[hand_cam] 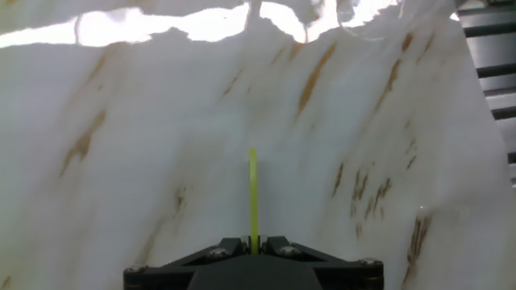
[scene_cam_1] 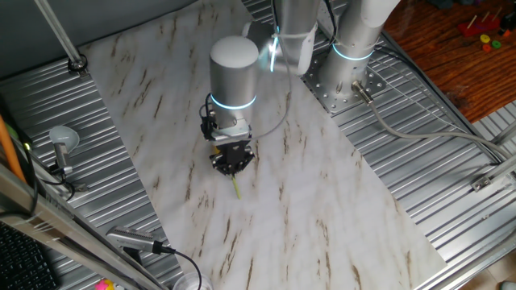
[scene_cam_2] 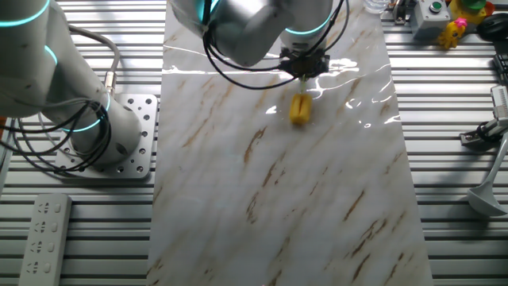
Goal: Scrub the table with a brush
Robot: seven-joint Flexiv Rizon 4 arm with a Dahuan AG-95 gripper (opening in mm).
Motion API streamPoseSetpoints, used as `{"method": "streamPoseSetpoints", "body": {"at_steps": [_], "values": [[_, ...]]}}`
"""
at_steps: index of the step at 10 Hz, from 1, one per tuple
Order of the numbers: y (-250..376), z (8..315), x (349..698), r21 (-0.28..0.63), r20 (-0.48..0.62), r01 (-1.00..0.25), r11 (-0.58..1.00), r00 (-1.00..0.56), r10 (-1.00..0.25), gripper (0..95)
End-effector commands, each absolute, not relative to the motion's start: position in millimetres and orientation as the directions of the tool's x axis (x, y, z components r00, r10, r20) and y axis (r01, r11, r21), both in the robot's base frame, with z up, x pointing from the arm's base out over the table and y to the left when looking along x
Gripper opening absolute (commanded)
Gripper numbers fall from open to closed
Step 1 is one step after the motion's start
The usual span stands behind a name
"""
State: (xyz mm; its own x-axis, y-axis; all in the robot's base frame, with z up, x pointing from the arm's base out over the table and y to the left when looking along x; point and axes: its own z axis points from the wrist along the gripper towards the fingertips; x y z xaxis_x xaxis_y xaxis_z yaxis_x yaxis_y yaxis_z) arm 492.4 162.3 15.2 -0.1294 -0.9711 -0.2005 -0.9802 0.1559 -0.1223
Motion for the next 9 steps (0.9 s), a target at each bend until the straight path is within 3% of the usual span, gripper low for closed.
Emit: {"method": "streamPoseSetpoints", "body": {"at_steps": [1, 9], "values": [[166.7, 27.7, 494.1, -0.099, -0.216, -0.982, 0.158, -0.133, -0.967, 0.0], [166.3, 30.2, 495.4, -0.102, -0.221, -0.984, 0.149, -0.124, -0.967, 0.0]]}}
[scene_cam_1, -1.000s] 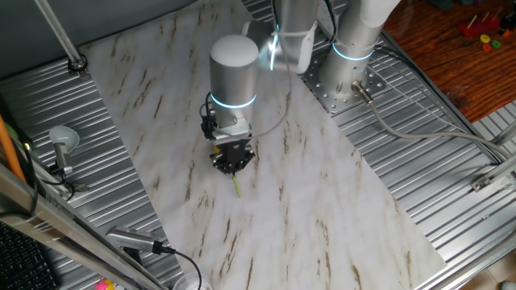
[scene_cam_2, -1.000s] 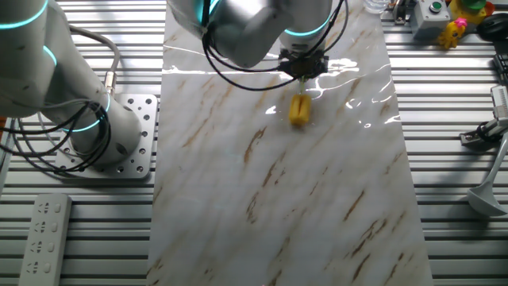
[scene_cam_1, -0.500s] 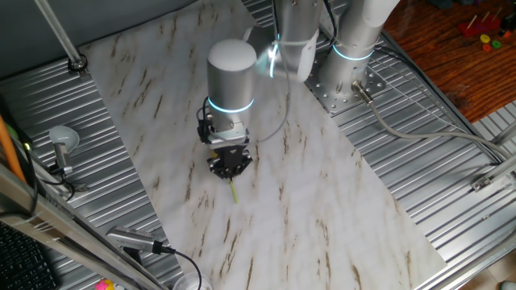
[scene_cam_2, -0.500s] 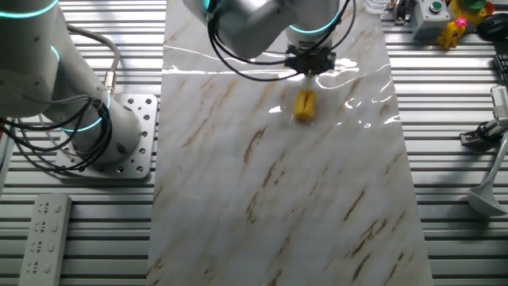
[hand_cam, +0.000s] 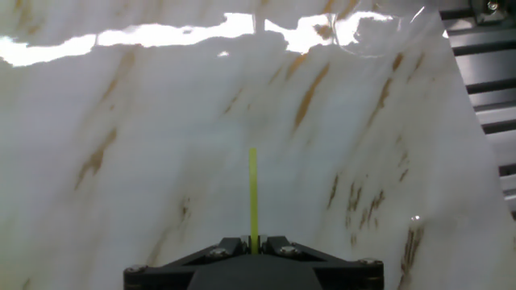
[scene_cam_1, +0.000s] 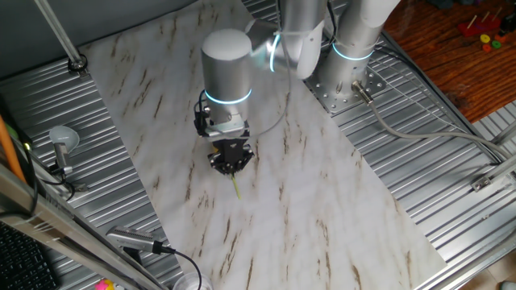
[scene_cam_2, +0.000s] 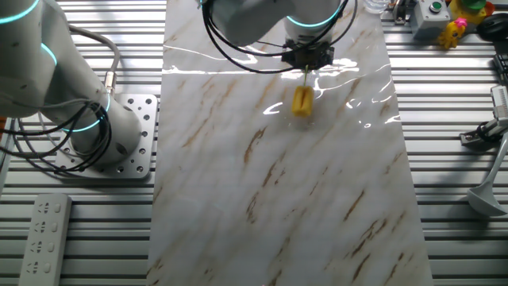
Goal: Scrub the table with a brush
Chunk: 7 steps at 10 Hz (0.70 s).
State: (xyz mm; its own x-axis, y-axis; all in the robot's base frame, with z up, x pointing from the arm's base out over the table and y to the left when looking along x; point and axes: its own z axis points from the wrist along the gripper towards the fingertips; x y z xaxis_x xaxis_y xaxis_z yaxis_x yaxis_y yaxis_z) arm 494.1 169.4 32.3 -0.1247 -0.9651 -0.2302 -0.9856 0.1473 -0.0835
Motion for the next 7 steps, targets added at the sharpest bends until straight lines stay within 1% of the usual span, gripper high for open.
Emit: {"method": "streamPoseSetpoints", "body": {"at_steps": [1, 7], "values": [[165.5, 29.9, 495.1, -0.103, -0.22, -0.984, 0.147, -0.122, -0.968, 0.0], [146.4, 21.1, 482.6, -0.116, -0.208, -0.987, 0.115, -0.089, -0.974, 0.0]]}}
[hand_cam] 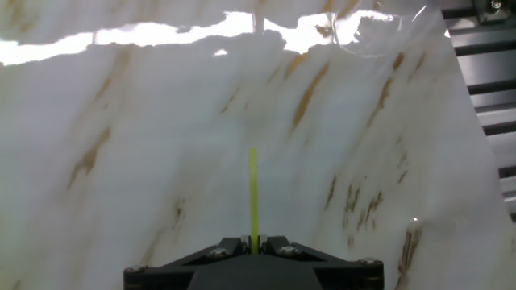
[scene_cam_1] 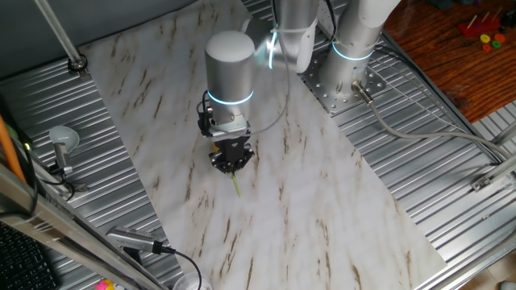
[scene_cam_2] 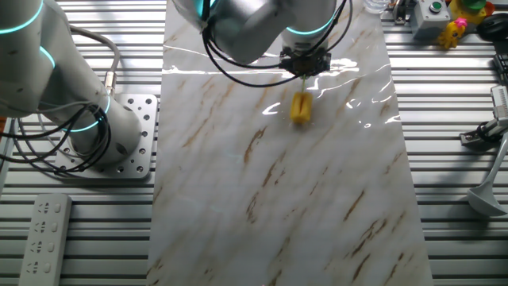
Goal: Scrub the table with a brush
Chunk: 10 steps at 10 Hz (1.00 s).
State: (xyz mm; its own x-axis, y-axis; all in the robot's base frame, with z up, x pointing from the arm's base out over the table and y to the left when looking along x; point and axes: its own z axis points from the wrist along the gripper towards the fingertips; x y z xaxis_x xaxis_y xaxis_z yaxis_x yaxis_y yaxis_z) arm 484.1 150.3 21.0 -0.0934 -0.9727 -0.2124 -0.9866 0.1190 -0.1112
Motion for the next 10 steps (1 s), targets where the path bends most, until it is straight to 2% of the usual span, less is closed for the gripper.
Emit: {"method": "streamPoseSetpoints", "body": {"at_steps": [1, 10], "values": [[142.3, 20.7, 481.4, -0.118, -0.207, -0.987, 0.108, -0.082, -0.975, 0.0], [137.0, 21.2, 446.8, -0.1, -0.213, -0.979, 0.179, -0.155, -0.965, 0.0]]}}
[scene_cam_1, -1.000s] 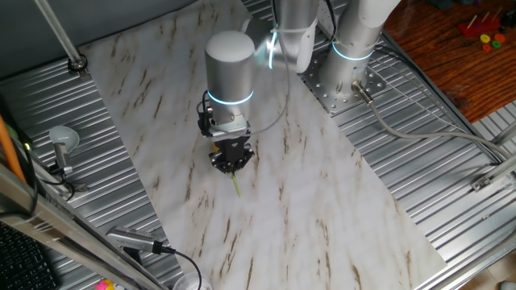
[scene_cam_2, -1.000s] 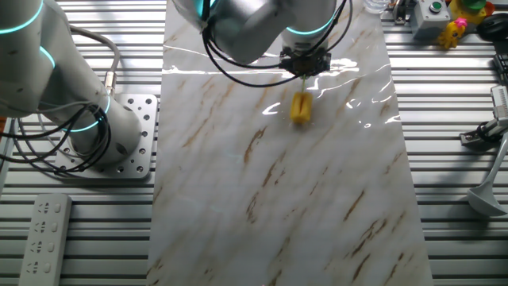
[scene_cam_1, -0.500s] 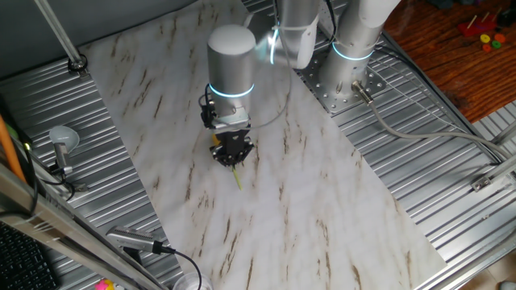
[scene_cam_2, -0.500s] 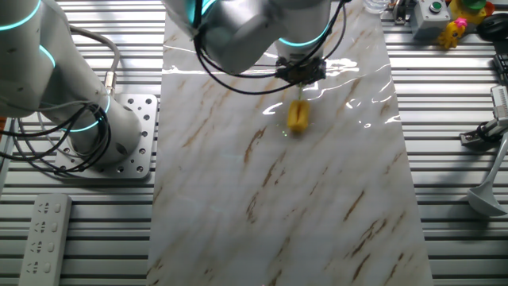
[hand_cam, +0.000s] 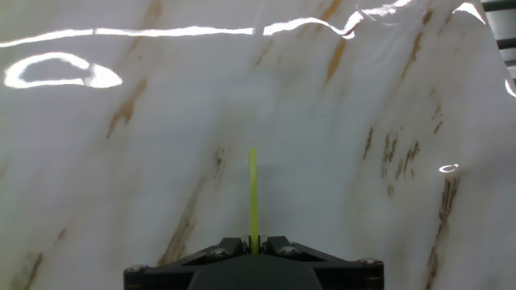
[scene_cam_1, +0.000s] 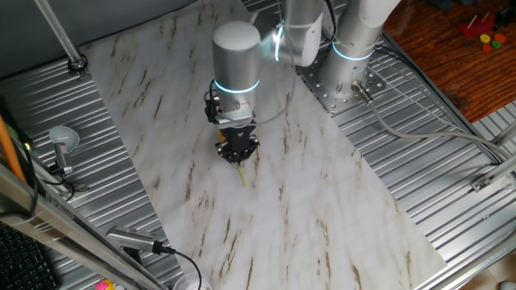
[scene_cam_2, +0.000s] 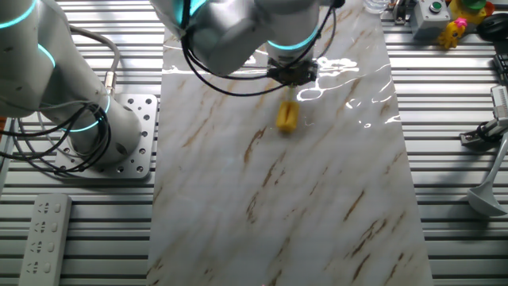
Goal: Scrub the table with a brush
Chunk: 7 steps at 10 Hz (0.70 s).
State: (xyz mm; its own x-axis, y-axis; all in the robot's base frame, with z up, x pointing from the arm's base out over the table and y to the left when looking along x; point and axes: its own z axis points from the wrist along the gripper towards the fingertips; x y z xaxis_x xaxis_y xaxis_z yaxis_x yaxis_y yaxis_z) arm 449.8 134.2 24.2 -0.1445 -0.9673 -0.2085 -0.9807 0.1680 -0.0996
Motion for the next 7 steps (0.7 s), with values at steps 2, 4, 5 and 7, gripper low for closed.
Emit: {"method": "streamPoseSetpoints", "body": {"at_steps": [2, 4, 5, 7], "values": [[136.9, 19.9, 443.9, -0.102, -0.208, -0.979, 0.179, -0.155, -0.966, 0.0], [137.0, 19.7, 444.1, -0.108, -0.201, -0.979, 0.172, -0.148, -0.968, 0.0], [137.5, 20.3, 446.7, -0.118, -0.193, -0.98, 0.159, -0.134, -0.972, 0.0], [138.1, 22.1, 455.2, -0.121, -0.189, -0.982, 0.147, -0.123, -0.974, 0.0]]}}
